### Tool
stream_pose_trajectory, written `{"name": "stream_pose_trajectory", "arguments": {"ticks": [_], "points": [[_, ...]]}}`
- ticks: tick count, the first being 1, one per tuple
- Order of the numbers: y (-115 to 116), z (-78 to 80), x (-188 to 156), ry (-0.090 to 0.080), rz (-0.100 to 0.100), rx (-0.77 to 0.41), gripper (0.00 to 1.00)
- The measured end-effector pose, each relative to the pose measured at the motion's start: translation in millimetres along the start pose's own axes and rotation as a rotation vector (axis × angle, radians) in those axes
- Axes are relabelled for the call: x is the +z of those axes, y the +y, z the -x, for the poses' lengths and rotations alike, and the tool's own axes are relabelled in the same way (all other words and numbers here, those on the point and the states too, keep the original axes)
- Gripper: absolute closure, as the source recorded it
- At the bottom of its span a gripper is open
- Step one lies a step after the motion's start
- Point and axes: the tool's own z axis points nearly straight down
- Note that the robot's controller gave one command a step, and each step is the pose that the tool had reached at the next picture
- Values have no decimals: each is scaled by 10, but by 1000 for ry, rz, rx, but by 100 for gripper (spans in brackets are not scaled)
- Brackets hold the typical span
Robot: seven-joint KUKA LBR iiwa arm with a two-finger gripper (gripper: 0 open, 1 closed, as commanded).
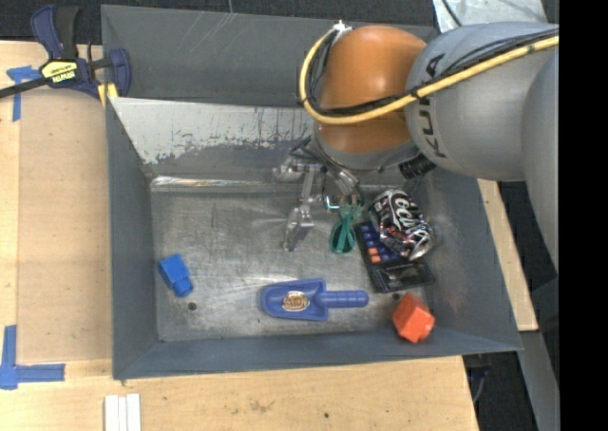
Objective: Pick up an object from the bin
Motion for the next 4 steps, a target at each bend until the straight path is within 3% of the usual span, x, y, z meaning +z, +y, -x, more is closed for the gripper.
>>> {"name": "stream_pose_trajectory", "arguments": {"ticks": [1, 2, 3, 4], "points": [[-3, 19, -46, -8, 1, 2, 0], [-292, -292, 381, -13, 0, -79, 0], [-374, -902, 611, -7, -2, -194, 0], [-457, -873, 798, -29, 2, -216, 100]]}}
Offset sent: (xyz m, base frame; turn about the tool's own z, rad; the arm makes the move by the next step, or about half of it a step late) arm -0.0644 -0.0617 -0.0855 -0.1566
